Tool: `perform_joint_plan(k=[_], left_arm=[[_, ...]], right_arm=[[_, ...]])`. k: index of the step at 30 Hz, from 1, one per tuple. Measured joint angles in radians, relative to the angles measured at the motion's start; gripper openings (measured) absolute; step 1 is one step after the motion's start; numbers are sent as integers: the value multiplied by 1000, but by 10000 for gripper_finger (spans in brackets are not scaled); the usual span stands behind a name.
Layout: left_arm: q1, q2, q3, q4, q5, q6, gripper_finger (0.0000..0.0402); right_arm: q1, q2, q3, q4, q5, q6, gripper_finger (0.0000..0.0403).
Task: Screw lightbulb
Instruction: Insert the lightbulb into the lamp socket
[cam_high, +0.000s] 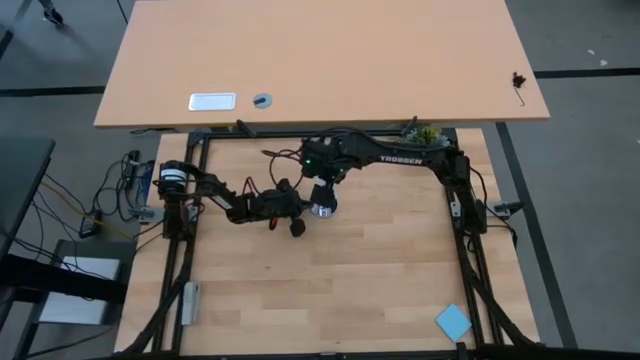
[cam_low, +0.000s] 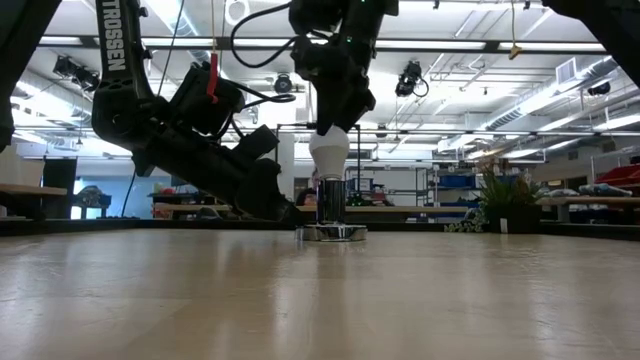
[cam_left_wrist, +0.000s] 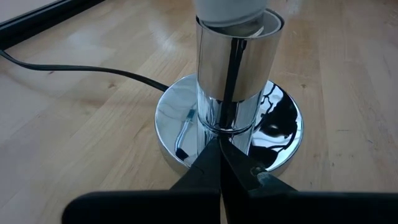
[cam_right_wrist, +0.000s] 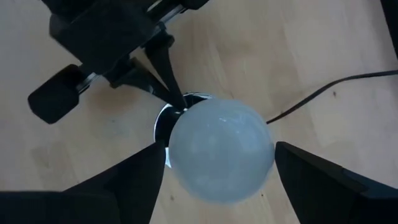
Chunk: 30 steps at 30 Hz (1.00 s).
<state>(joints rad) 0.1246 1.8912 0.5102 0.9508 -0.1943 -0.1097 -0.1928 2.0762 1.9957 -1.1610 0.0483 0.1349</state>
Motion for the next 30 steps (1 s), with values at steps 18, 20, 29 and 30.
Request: perform_joint_plan(k=[18,20,29,30], left_arm=[[0,0,0,0,-2,0,0],[0,0,0,0,-2,0,0],[0,0,0,0,-3,0,0],[0,0,0,0,-3,0,0]], right_arm=[[60,-1,3,-63,24,2,293],[61,-1,3,-76,35,3,295],[50,-1,2,-40,36,40,289],[47,-1,2,-34,34,64,289]])
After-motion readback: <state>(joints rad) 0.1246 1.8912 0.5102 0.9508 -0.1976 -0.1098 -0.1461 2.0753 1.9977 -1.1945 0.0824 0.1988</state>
